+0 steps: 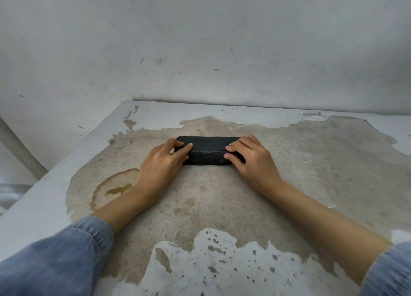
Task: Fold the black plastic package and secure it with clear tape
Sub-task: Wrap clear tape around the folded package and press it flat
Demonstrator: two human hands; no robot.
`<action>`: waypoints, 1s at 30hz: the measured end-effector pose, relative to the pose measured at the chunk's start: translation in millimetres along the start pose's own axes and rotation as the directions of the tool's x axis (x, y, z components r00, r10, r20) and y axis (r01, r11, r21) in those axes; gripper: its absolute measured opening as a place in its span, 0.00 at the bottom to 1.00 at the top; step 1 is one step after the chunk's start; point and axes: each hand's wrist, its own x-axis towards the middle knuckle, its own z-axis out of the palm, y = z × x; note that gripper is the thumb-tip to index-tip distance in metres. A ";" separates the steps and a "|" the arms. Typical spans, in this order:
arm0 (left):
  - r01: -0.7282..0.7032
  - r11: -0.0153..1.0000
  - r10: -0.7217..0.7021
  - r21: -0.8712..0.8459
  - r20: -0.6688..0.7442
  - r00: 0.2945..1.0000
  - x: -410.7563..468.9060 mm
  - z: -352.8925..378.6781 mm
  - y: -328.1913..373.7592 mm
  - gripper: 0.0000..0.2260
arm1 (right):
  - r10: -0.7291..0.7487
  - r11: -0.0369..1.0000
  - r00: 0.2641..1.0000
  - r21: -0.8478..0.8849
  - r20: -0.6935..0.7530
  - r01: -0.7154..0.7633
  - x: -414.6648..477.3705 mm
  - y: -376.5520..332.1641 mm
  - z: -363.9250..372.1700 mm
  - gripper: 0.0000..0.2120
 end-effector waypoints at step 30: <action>0.569 0.564 -0.542 -0.599 0.251 0.802 6.5 -7.3 5.5 0.09 | 0.536 0.791 0.830 0.252 0.154 -0.558 1.9 -20.6 -10.8 0.18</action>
